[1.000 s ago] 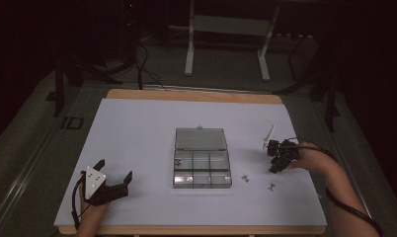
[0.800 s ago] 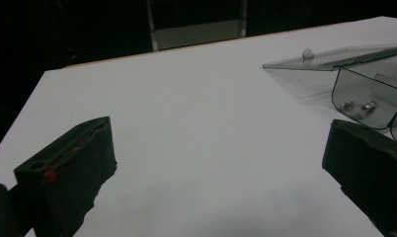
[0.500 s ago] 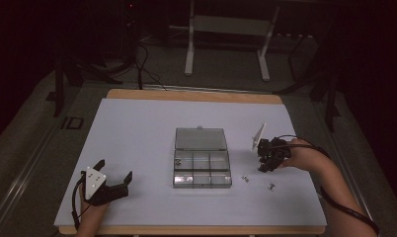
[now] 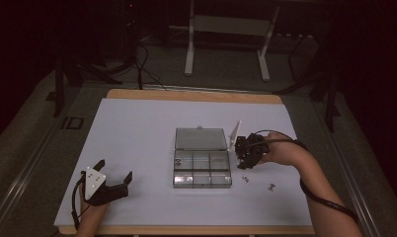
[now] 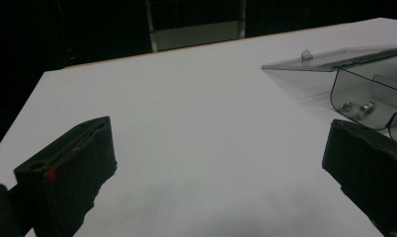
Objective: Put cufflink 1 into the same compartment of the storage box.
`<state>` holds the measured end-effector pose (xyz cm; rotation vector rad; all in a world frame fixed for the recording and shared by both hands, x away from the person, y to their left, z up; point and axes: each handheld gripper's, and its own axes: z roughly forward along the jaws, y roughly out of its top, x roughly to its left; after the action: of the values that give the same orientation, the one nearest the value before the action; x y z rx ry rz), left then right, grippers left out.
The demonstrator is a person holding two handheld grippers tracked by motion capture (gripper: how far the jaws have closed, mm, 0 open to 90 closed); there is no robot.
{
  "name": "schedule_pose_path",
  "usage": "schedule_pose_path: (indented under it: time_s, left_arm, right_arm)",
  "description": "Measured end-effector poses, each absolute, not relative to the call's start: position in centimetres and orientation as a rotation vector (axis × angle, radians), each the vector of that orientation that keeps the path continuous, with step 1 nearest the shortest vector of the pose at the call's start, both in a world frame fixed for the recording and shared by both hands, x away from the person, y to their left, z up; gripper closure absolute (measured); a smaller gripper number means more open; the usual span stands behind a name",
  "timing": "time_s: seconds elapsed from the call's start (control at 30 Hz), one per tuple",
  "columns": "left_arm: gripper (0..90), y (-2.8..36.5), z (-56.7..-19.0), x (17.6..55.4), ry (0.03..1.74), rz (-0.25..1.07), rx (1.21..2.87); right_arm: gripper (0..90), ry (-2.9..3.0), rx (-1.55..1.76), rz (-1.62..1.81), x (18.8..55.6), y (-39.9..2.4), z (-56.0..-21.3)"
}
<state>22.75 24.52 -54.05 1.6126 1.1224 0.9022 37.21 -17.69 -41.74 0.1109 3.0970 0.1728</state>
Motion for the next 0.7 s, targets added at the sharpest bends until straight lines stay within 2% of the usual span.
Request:
schedule_pose_path:
  time_s: [0.7]
  left_arm:
    - [0.9,24.6,-54.0,22.8,1.127,0.895,1.604]
  right_arm:
    - [64.9,3.084,-0.123,0.34,36.7,-10.1,-41.7]
